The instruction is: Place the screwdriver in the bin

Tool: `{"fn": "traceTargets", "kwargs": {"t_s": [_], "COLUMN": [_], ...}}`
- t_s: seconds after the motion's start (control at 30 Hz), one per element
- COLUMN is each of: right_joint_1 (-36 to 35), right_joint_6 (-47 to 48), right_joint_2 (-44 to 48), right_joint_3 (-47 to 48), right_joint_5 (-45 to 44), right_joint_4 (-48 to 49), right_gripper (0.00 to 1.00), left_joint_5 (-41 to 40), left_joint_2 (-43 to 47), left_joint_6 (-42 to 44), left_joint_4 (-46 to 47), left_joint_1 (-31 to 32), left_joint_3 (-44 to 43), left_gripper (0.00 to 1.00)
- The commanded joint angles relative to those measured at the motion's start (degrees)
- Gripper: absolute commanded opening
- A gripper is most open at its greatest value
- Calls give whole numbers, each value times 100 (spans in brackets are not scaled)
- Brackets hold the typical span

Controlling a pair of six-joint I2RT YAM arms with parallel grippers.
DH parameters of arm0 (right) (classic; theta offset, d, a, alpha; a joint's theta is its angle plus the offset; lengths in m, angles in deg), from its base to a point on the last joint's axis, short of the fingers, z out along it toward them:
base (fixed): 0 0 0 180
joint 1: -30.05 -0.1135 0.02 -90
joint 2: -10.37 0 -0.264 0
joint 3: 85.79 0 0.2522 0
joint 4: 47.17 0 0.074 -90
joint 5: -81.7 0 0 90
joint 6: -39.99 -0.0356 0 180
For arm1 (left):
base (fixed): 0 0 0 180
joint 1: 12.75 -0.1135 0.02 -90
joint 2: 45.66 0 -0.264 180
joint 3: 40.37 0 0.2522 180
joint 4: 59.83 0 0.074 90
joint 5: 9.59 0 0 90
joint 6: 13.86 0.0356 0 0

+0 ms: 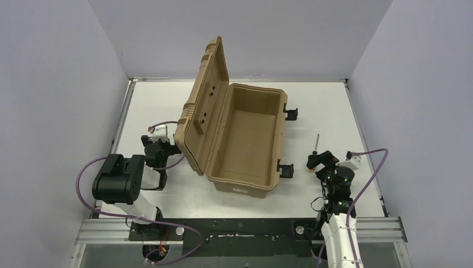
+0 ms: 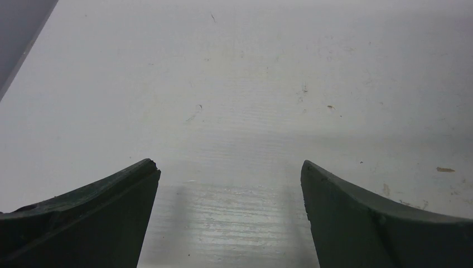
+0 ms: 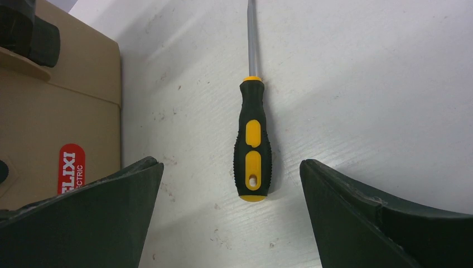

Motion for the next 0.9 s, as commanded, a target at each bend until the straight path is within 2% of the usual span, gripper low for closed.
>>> {"fn": "traceTargets", "kwargs": {"t_s": [0.0,0.13,0.27,0.4,0.53,0.73,0.87], "right_joint_1": [20,20,24,23,17,-305,-716], "right_joint_6": [158,688,1329,1844,2198,2302,2013], "right_joint_2": [-93,-532,-1663,-3069,-4366,-5249,-5701], "right_joint_3": [374,1238,2730,4219,5232,5193,4974], "right_joint_5": [-101,-72,-324,-625,-687,-529,-1009], "right_joint_4": [85,-200,-911,-2122,-3043,-3234,-3224], "right_gripper": [100,100,100,100,100,100,97], "left_joint_5": [21,21,21,21,21,21,22], "left_joint_2": [46,59,53,41,43,37,41], "left_joint_6": [-30,-40,-43,-37,-42,-32,-40], "left_joint_4": [286,250,282,291,293,297,300], "left_joint_1": [-4,-4,-2,-2,-2,-10,-8], "left_joint_3": [-88,-90,-89,-94,-85,-90,-85], "left_gripper": [97,97,97,97,97,97,97]}}
